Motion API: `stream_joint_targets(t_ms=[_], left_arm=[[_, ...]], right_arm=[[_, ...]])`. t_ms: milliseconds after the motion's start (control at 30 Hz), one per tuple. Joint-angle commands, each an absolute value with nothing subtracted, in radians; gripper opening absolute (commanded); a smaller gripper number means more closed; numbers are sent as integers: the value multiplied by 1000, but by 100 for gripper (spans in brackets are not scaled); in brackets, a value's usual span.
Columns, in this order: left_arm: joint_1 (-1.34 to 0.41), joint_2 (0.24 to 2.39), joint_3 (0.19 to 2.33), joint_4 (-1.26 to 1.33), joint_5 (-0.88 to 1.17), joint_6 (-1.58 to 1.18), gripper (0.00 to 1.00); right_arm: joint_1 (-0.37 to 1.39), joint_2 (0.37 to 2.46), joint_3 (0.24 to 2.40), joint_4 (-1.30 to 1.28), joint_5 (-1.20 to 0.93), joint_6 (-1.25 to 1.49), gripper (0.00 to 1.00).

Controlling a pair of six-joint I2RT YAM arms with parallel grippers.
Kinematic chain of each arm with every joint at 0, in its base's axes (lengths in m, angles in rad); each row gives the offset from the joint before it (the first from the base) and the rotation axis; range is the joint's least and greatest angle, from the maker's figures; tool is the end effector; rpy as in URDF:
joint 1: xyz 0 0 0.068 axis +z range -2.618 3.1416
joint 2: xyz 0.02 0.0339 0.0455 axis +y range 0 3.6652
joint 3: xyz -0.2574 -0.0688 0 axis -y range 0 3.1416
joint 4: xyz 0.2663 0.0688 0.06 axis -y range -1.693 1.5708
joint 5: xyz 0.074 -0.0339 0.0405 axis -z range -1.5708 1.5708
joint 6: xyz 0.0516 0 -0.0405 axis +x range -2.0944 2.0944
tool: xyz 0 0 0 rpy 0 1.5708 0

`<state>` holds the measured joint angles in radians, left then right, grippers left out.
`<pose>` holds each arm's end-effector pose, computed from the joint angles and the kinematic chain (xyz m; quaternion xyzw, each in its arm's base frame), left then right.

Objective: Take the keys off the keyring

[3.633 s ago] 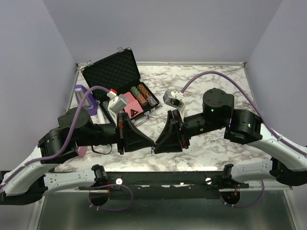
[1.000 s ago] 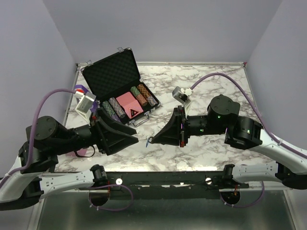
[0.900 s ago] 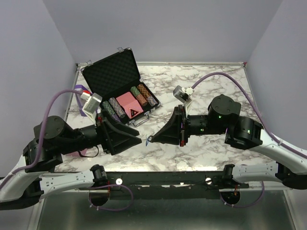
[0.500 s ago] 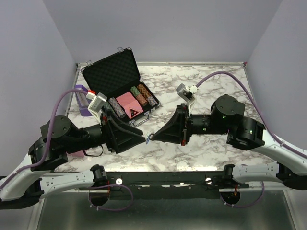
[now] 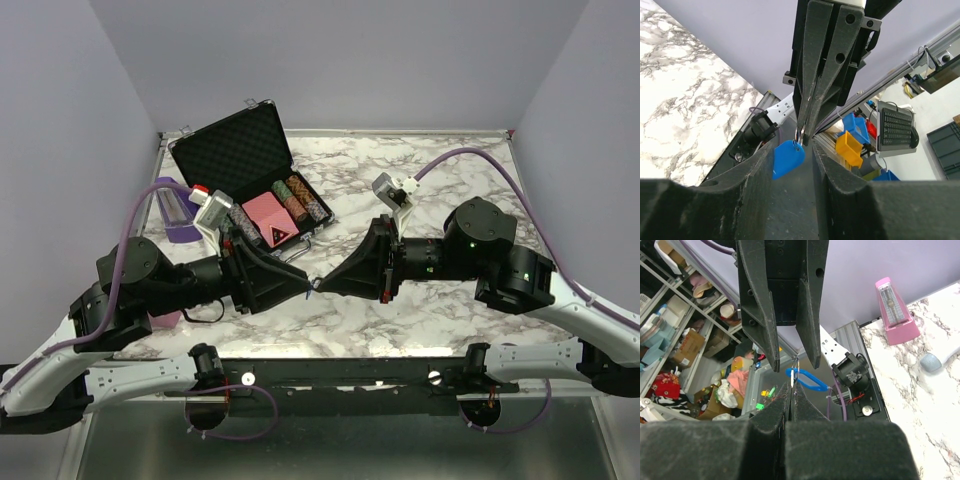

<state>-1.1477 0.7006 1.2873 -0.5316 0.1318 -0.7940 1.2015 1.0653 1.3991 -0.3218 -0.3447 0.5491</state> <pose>0.0500 -0.1275 0.4837 0.1677 0.6668 -0.6237 0.3718 0.0739 0.2393 0.4841 -0.3374 0.6168 0.6153 0.3565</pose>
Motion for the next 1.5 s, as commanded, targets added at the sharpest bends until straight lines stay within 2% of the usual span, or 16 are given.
stream_joint_targets(t_ms=[0, 567, 833, 933, 1467], left_arm=[[-1152, 713, 1289, -495, 138, -792, 42], [-1152, 719, 1299, -483, 144, -792, 17], [-1152, 726, 1307, -485, 152, -790, 10], [-1150, 729, 1304, -483, 156, -790, 0], [-1151, 769, 1341, -548, 256, -761, 0]], right_arm=[[1206, 1049, 1385, -284, -336, 552, 1], [1206, 1045, 1376, -279, -342, 557, 1], [1207, 1039, 1373, -278, -342, 557, 1], [1207, 1040, 1371, -279, -344, 555, 1], [1207, 1026, 1405, -373, -321, 518, 1]])
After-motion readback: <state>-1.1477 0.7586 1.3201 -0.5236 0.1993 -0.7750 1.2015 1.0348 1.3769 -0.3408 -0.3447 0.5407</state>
